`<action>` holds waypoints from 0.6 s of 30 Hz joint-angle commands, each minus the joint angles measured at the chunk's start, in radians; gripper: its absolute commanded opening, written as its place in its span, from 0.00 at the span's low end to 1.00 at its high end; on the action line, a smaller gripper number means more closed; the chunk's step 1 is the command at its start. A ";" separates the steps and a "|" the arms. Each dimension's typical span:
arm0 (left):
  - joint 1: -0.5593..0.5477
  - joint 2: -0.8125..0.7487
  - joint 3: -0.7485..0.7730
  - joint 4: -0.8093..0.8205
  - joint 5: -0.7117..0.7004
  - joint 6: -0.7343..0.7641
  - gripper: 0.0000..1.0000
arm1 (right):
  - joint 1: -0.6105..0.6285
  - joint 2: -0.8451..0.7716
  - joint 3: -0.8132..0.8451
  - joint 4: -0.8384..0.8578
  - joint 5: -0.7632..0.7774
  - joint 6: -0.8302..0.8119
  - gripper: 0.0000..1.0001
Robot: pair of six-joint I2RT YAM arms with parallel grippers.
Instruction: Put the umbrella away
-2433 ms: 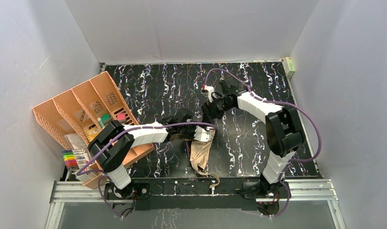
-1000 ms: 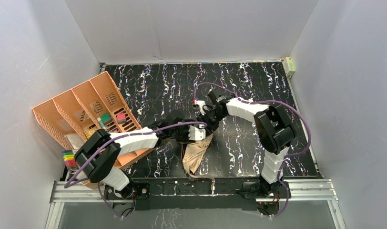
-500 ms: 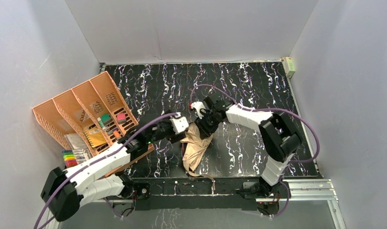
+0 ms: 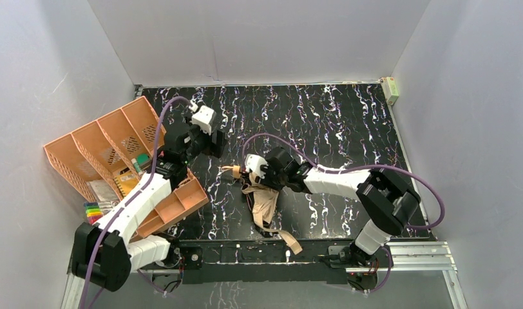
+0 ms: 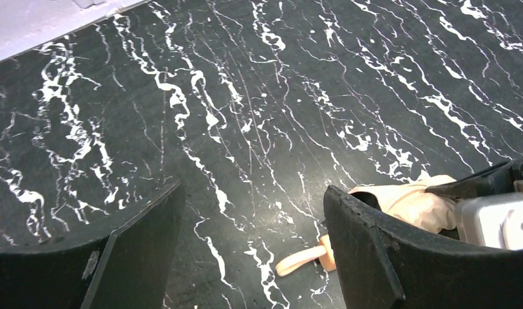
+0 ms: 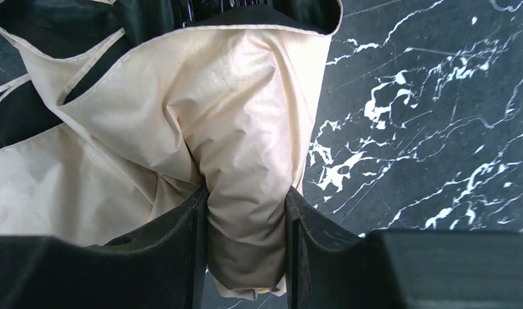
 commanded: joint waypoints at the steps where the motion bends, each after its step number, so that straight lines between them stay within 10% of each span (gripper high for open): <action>1: 0.018 0.046 0.068 0.036 0.177 0.010 0.78 | 0.043 0.047 -0.077 -0.026 0.090 -0.126 0.00; 5: 0.015 0.152 0.106 -0.070 0.592 0.166 0.79 | 0.130 0.020 -0.198 0.136 0.216 -0.258 0.00; 18: -0.126 0.583 0.343 -0.380 0.661 0.322 0.88 | 0.212 -0.048 -0.340 0.276 0.340 -0.324 0.00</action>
